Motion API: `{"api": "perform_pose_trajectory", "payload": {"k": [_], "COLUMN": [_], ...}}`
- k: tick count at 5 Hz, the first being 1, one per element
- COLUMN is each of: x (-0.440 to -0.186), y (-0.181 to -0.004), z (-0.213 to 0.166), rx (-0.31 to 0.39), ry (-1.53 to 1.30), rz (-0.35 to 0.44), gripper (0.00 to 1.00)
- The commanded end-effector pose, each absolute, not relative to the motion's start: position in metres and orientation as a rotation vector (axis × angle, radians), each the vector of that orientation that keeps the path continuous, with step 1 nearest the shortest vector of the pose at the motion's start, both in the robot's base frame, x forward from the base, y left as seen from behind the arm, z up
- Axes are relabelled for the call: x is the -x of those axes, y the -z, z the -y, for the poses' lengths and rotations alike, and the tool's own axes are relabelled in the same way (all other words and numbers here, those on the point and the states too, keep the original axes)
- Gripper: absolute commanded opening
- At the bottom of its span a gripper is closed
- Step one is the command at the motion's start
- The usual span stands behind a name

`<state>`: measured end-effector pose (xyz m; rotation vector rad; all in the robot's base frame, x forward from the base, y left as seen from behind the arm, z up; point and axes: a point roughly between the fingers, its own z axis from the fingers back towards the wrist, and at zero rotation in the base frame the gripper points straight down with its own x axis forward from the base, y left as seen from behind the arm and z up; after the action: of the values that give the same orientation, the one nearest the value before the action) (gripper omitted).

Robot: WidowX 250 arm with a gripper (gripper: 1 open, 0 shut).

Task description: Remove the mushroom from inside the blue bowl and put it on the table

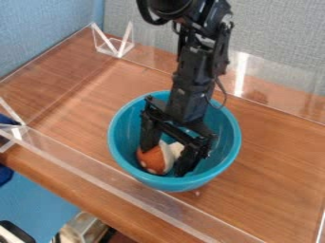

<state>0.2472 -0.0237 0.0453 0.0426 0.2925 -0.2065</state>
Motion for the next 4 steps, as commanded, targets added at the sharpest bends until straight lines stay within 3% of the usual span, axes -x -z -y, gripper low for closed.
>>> {"api": "perform_pose_trajectory", "payload": {"k": [1,2,4], "x": [-0.255,-0.257,-0.265], "y": [-0.039,-0.045,-0.038], "z": [0.027,0.032,0.014], "rx": [-0.038,-0.042,-0.052], "ry": [0.25,0.278,0.334], "rz": [-0.267,-0.245,-0.217], "gripper": [0.0,0.0,0.0]}}
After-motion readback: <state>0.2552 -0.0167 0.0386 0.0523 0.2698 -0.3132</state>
